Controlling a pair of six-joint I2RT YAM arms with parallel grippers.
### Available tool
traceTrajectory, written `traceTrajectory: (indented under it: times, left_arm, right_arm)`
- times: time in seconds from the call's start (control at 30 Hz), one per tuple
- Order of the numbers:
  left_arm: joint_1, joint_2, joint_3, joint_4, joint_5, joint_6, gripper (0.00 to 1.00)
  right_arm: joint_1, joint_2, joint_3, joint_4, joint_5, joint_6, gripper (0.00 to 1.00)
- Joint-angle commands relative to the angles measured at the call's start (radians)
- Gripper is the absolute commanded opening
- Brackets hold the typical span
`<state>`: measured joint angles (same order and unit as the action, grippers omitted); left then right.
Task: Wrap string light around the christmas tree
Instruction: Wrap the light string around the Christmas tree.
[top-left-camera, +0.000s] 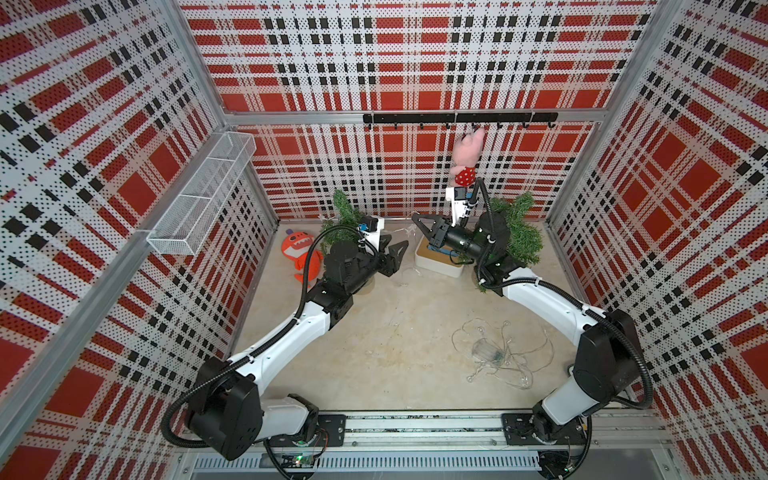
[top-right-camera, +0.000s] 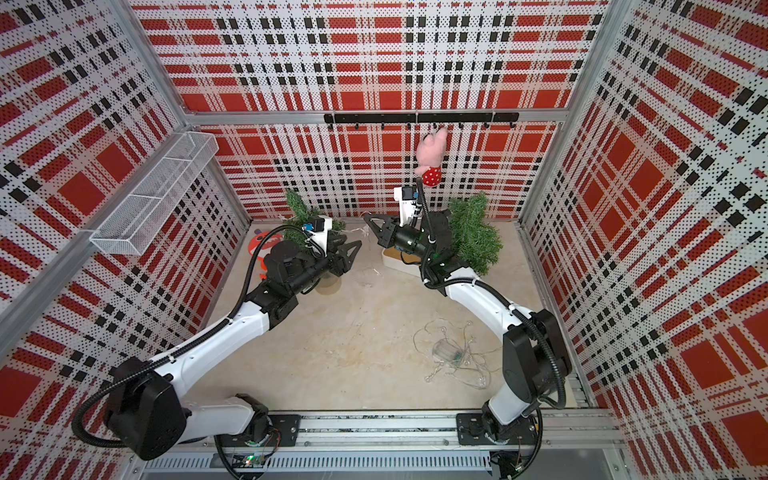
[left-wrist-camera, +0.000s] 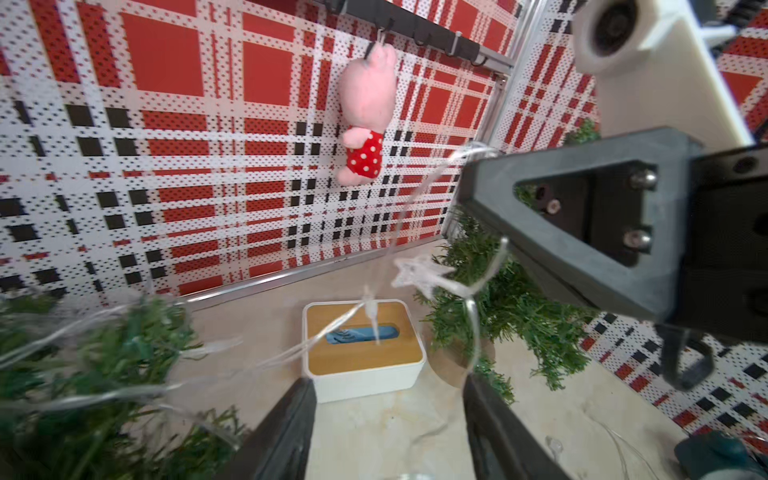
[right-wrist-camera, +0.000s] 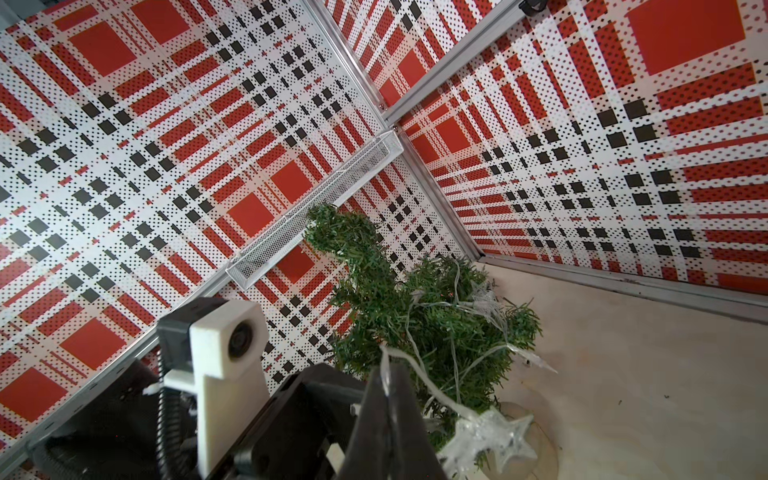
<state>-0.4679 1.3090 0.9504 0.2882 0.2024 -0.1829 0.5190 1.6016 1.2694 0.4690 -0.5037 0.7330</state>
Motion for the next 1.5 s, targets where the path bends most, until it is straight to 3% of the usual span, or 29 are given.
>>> traceTrajectory:
  times: [0.0,0.27,0.33,0.43,0.53,0.6,0.7,0.9,1.0,1.1,1.23,1.37,1.47]
  left_arm:
    - [0.01,-0.021,0.031,-0.024,0.02,-0.011,0.63]
    - [0.128,-0.176,-0.017,-0.11,0.066,-0.074,0.65]
    - [0.11,-0.2,-0.035,-0.165,0.033,-0.025,0.66]
    - [0.036,-0.236,-0.092,-0.248,-0.116,0.071,0.69]
    - [0.024,-0.261,-0.142,-0.225,-0.156,0.046,0.71]
    - [-0.004,-0.245,-0.155,-0.175,-0.194,-0.005,0.73]
    - [-0.082,-0.162,-0.135,-0.154,-0.383,-0.054,0.78]
    - [-0.128,-0.01,-0.083,-0.081,-0.442,-0.169,0.76]
    - [-0.131,0.045,-0.054,-0.084,-0.542,-0.214,0.73]
    - [-0.13,0.086,-0.069,0.03,-0.556,-0.241,0.69]
    - [-0.129,0.176,-0.032,0.142,-0.456,-0.288,0.55]
    - [-0.119,0.151,0.018,0.033,-0.355,-0.267,0.29]
    - [-0.077,0.084,0.068,-0.091,-0.175,-0.23,0.21]
  right_arm:
    - [0.001,-0.052,-0.02,0.005,0.0,-0.009,0.0]
    - [0.001,-0.096,-0.02,-0.094,0.031,-0.094,0.0]
    - [0.0,-0.093,-0.017,-0.096,0.027,-0.084,0.0]
    - [0.002,-0.088,-0.019,-0.075,0.011,-0.046,0.0]
    - [0.012,-0.091,-0.034,-0.046,0.017,-0.039,0.0]
    - [0.015,-0.082,-0.039,-0.048,0.029,-0.047,0.0]
    - [0.015,-0.071,-0.048,-0.038,0.032,-0.04,0.0]
    - [0.016,-0.067,-0.078,-0.008,0.046,-0.043,0.0]
    - [0.014,-0.062,-0.082,0.005,0.044,-0.043,0.0]
    - [0.011,-0.049,-0.084,0.026,0.036,-0.033,0.0]
    - [-0.022,-0.031,-0.099,0.094,0.009,0.034,0.0]
    - [-0.087,-0.035,-0.123,0.157,0.021,0.094,0.0]
    - [-0.116,-0.019,-0.112,0.157,0.053,0.1,0.0]
